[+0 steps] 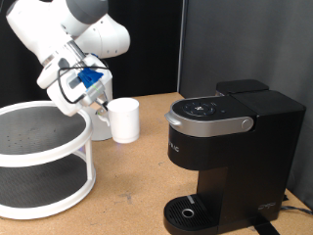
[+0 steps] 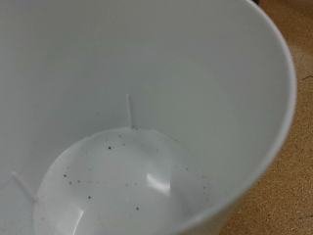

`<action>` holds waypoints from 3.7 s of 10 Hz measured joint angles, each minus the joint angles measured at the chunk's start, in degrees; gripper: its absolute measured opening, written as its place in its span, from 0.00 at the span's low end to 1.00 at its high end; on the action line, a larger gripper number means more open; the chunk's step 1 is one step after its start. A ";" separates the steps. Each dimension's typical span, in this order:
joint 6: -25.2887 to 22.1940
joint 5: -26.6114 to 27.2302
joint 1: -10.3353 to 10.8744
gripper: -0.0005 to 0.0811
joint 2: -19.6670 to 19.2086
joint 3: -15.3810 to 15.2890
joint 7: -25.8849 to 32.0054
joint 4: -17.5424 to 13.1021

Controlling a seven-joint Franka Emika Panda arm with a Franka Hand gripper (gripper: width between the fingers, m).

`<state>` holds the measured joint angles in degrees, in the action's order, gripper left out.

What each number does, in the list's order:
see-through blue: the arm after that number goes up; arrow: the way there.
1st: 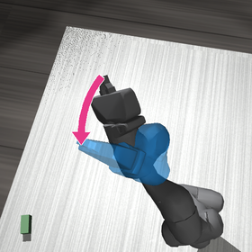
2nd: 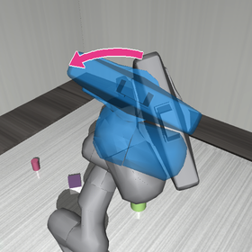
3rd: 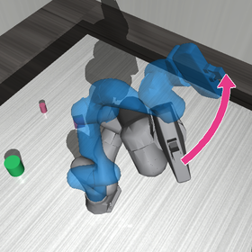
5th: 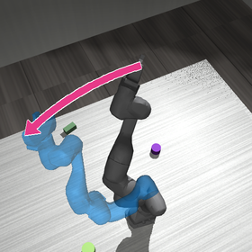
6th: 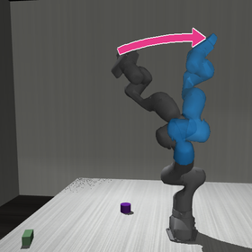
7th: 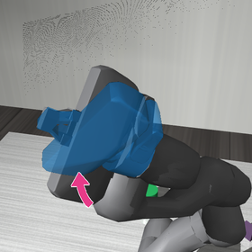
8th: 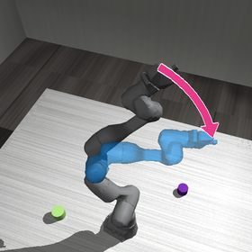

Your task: Make a cup of coffee with the keurig machine

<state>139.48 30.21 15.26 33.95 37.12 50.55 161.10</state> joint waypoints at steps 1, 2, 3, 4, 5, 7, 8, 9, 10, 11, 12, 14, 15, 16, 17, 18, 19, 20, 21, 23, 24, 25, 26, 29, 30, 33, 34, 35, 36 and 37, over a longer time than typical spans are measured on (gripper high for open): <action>1.63 1.44 1.57 0.09 -1.52 0.47 0.82 -0.01; 3.04 2.86 3.21 0.09 -3.10 1.12 1.87 -0.05; 3.74 4.06 4.66 0.09 -4.64 1.93 3.02 -0.19; 4.37 5.24 6.00 0.09 -6.11 2.88 4.58 -0.26; 5.25 6.80 7.32 0.09 -7.50 3.94 6.40 -0.29; 7.17 10.00 9.87 0.09 -10.27 5.82 9.61 -0.36; 8.00 11.67 11.09 0.09 -11.73 6.67 11.26 -0.45; 8.72 13.46 12.31 0.09 -13.25 7.53 13.01 -0.65; 9.39 15.34 13.46 0.09 -14.83 8.34 14.82 -0.84; 9.84 17.63 14.63 0.09 -16.36 9.18 16.90 -1.08; 10.12 20.74 15.89 0.09 -17.86 10.07 19.41 -1.44; 10.06 28.84 18.77 0.09 -21.04 11.71 25.73 -2.46; 9.66 32.75 19.95 0.09 -22.85 12.05 28.65 -3.16; 9.00 36.38 20.88 0.09 -24.68 12.06 31.21 -4.04; 7.93 39.34 21.66 0.09 -26.45 11.97 33.17 -5.10; 6.56 41.58 22.21 0.09 -28.04 11.76 34.40 -6.25; 5.52 43.38 22.67 0.09 -29.39 11.45 35.16 -7.35; 4.72 44.78 23.00 0.09 -30.54 10.94 35.53 -8.37; 4.41 45.86 23.21 0.09 -31.52 10.27 35.54 -9.24; 4.32 47.88 23.60 0.09 -33.14 8.71 35.62 -10.65; 4.31 48.83 23.74 0.09 -33.89 7.89 35.72 -11.26; 4.31 49.64 23.82 0.09 -34.53 7.04 35.81 -11.77; 4.30 50.62 23.92 0.09 -35.06 6.19 35.93 -12.29; 4.31 53.31 24.03 0.09 -36.36 3.71 36.18 -13.68; 4.35 54.07 24.04 0.09 -37.05 2.97 36.21 -14.16; 4.53 57.75 24.04 0.09 -39.50 0.93 38.55 -15.05; 4.54 59.34 24.05 0.09 -40.50 0.31 39.72 -15.31; 4.55 60.94 24.04 0.09 -41.45 -0.26 40.70 -15.63; 4.55 62.37 24.04 0.09 -42.51 -0.80 41.28 -16.04; 4.55 63.60 24.04 0.09 -43.72 -1.26 41.66 -16.58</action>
<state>144.03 93.81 39.30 -9.77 35.87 92.21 144.51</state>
